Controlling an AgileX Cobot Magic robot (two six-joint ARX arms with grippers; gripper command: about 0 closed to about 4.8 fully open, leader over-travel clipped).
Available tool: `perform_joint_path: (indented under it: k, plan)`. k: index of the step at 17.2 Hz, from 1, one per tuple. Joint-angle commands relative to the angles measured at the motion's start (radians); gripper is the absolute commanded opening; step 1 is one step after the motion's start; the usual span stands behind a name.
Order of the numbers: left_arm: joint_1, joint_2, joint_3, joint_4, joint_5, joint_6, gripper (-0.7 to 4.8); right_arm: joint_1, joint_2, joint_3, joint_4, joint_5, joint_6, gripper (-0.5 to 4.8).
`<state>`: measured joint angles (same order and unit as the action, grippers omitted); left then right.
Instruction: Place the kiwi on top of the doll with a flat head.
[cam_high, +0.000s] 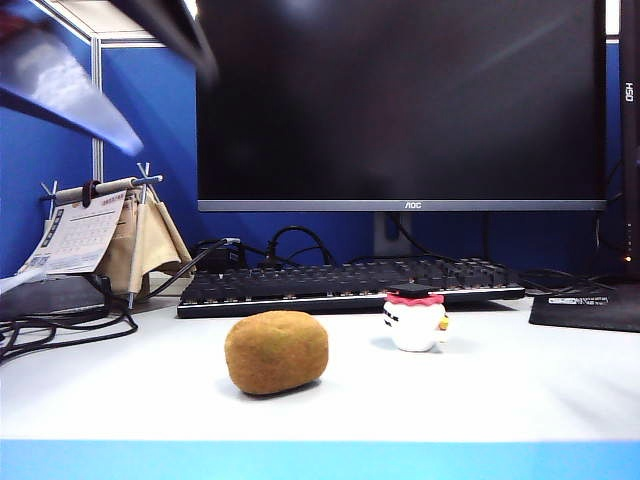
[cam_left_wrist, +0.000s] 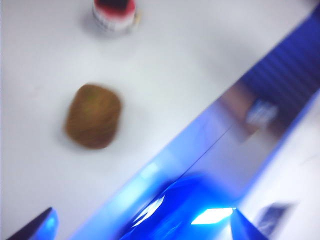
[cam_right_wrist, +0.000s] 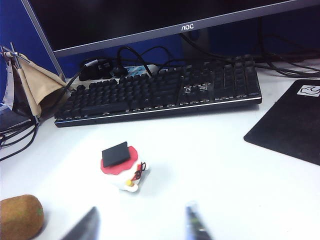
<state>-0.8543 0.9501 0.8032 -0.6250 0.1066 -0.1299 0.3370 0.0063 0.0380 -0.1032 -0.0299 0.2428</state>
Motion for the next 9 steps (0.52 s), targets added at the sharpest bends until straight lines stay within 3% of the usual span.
perform_joint_path:
  k: [1, 2, 6, 9]
  plan:
    - [0.013, 0.161, 0.083, -0.158, -0.102, 0.264, 4.79, 0.0, 0.0, 0.002, 0.023, -0.023, 0.0, 2.36]
    - [0.043, 0.221, 0.103, -0.193, -0.111, 0.337, 4.79, 0.002, 0.002, 0.003, 0.018, -0.056, 0.001, 2.42]
    - [0.156, 0.36, 0.117, -0.164, -0.046, 0.463, 4.79, 0.001, 0.002, 0.029, -0.114, -0.047, 0.032, 2.55]
    - [0.19, 0.376, 0.121, -0.037, 0.082, 0.462, 4.79, 0.002, 0.002, 0.031, -0.129, -0.051, 0.042, 2.97]
